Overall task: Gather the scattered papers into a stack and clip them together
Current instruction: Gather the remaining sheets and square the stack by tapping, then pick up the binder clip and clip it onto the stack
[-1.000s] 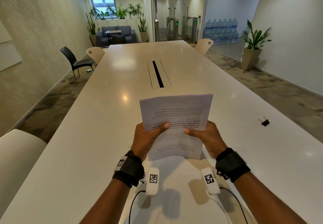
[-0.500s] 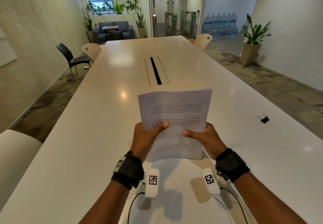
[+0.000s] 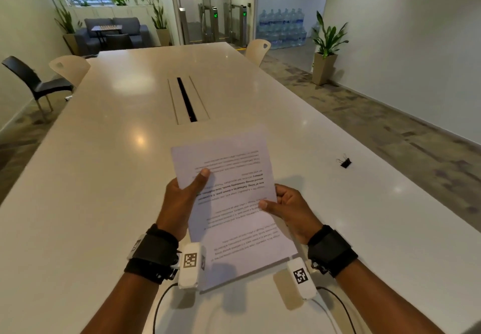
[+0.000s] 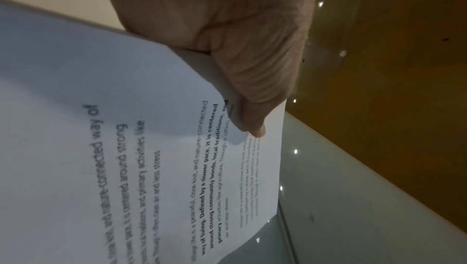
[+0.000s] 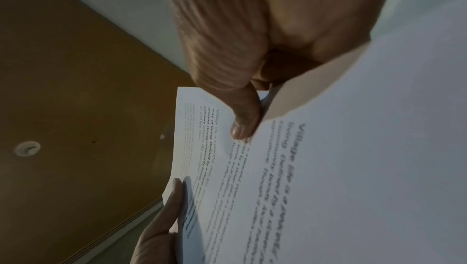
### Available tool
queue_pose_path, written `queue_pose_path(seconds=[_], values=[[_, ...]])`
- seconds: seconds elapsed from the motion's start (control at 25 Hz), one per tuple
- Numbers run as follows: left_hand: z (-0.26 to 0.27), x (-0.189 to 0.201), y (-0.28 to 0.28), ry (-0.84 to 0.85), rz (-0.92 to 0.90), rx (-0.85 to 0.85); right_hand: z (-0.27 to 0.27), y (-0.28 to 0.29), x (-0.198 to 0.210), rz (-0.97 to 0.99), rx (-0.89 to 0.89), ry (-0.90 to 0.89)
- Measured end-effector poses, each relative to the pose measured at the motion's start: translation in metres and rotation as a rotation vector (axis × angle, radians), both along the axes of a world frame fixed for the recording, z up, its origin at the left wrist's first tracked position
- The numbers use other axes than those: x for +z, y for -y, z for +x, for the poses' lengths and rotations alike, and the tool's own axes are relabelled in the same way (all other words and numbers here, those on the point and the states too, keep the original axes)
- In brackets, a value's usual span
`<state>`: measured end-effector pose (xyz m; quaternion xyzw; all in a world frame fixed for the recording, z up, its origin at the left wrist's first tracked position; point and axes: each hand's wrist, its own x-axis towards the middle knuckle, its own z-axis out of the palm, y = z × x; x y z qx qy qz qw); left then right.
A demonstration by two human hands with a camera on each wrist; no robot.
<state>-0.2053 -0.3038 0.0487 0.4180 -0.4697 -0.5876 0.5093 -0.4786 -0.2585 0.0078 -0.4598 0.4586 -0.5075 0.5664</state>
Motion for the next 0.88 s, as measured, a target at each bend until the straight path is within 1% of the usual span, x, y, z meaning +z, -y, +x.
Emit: queue_pose_path(seconds=[0.08,0.2,0.28,0.36,0.44,0.48,0.52,0.56,0.64,0.76,0.88], values=[[-0.008,-0.008,0.006,0.033,-0.002,0.016,-0.007,0.002,-0.003,0.035,0.021,-0.025],[-0.017,-0.021,0.014,0.086,-0.014,0.018,-0.039,0.019,0.005,0.135,0.016,-0.178],[-0.019,-0.028,0.02,0.122,-0.027,0.009,-0.074,0.042,0.011,0.185,-0.118,-0.314],[-0.018,-0.033,0.025,0.153,-0.04,0.007,-0.12,0.073,0.01,0.188,-0.337,-0.493],[-0.017,-0.04,0.03,0.179,-0.046,0.014,-0.17,0.101,0.01,0.168,-0.544,-0.767],[-0.018,-0.043,0.032,0.189,-0.045,0.016,-0.194,0.113,0.011,0.171,-0.599,-0.939],[-0.017,-0.045,0.033,0.199,-0.043,0.016,-0.214,0.121,0.012,0.18,-0.612,-1.093],[-0.018,-0.048,0.035,0.205,-0.04,0.014,-0.229,0.128,0.013,0.195,-0.599,-1.207],[-0.018,-0.051,0.035,0.207,-0.034,0.009,-0.248,0.137,0.016,0.231,-0.524,-1.34],[-0.017,-0.051,0.033,0.192,-0.034,0.008,-0.259,0.145,0.017,0.254,-0.405,-1.453],[-0.014,-0.051,0.03,0.189,-0.02,0.008,-0.259,0.144,0.019,0.257,-0.413,-1.49]])
